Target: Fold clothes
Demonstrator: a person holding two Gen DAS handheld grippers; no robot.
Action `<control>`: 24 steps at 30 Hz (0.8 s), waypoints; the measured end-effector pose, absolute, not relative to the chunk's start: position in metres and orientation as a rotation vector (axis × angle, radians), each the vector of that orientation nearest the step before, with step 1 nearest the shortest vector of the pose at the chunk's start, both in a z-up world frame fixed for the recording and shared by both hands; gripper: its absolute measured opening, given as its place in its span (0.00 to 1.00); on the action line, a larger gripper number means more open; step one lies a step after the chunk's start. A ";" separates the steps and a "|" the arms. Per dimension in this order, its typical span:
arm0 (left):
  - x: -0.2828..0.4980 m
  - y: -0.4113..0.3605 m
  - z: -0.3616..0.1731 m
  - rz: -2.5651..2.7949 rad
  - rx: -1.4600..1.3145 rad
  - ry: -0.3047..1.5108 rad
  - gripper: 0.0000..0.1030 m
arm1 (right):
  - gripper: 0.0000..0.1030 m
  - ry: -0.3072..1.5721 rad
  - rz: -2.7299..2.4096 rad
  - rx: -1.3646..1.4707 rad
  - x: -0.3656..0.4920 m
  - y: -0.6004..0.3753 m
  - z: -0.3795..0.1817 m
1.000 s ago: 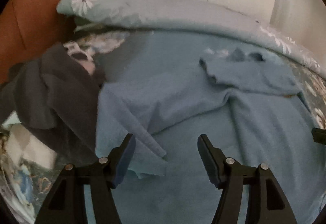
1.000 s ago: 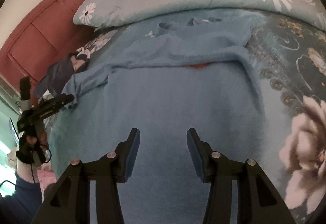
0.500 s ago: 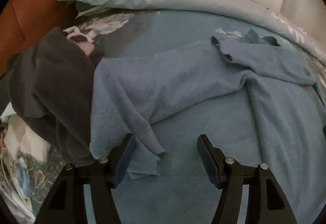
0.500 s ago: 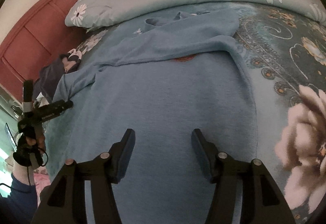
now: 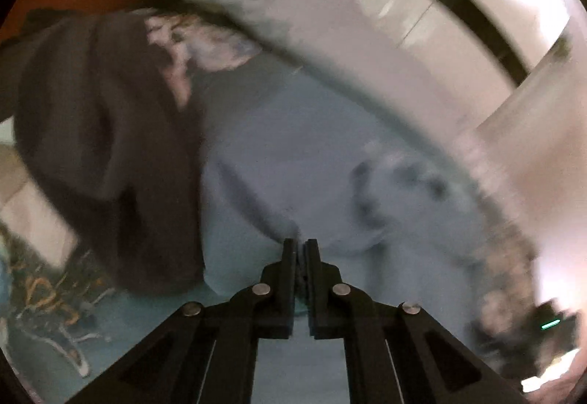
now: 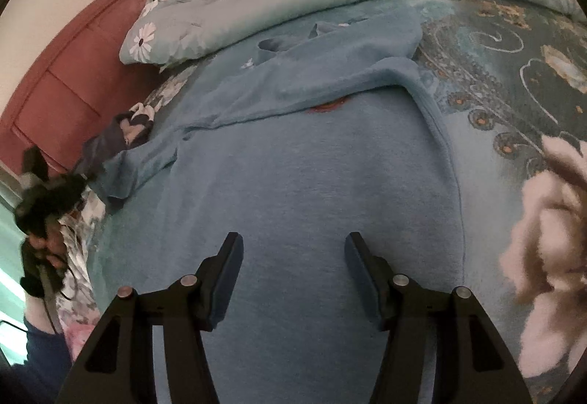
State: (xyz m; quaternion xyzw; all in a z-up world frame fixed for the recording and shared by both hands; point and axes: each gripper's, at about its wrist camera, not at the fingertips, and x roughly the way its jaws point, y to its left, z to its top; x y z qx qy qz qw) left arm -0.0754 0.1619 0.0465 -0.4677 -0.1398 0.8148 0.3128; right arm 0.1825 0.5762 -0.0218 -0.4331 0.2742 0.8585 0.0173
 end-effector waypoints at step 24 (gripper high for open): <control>-0.042 0.424 0.043 1.632 -1.276 -0.147 0.31 | 0.57 0.921 2.615 -1.244 0.197 0.608 -0.009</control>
